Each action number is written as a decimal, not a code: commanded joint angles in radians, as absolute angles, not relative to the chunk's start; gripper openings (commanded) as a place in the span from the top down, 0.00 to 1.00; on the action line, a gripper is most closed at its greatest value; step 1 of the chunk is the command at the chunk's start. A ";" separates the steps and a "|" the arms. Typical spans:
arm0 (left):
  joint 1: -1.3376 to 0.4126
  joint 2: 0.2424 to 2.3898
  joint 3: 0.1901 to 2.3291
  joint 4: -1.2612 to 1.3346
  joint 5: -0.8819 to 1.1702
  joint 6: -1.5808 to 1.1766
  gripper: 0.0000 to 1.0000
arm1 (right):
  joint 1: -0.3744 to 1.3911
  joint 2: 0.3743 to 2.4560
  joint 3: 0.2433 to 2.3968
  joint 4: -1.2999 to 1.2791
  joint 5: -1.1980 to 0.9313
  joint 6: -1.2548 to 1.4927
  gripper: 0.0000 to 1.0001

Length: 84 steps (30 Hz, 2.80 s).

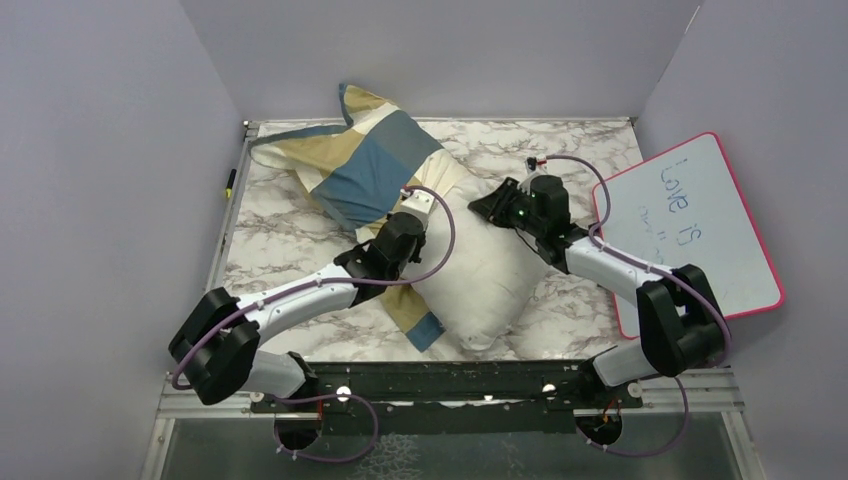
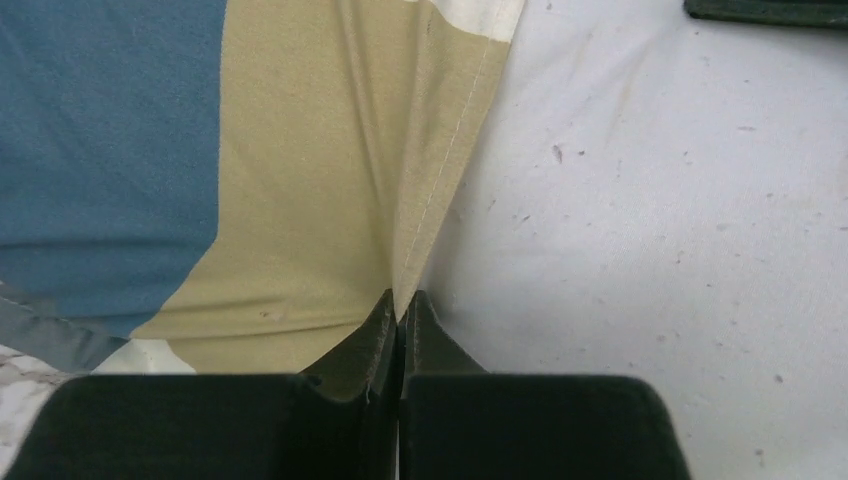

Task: Put the pillow into the pillowcase
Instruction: Stuff the pillow into the pillowcase.

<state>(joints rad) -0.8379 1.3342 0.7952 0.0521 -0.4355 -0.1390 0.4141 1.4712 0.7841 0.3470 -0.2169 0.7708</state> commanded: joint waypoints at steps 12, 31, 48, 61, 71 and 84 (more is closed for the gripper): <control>-0.848 1.161 0.718 -0.153 -0.323 -0.408 0.94 | 0.396 1.378 1.036 -0.089 -0.315 0.455 0.27; -0.839 1.501 1.379 -0.284 -0.443 0.023 0.38 | 0.367 1.641 0.971 0.194 -0.668 0.614 0.71; -0.802 1.873 1.520 -0.158 -0.680 0.212 0.36 | 0.404 1.593 0.819 0.379 -0.598 0.681 1.00; -0.885 1.734 1.490 -0.055 -0.329 0.080 1.00 | 0.415 1.592 0.693 0.770 -0.502 0.936 1.00; -0.919 1.518 1.062 0.273 -0.143 -0.243 1.00 | 0.446 1.658 0.613 1.014 -0.225 1.214 1.00; -0.919 1.475 1.245 -0.152 -0.199 -0.056 0.49 | 0.463 1.510 0.693 0.540 -0.261 0.889 0.61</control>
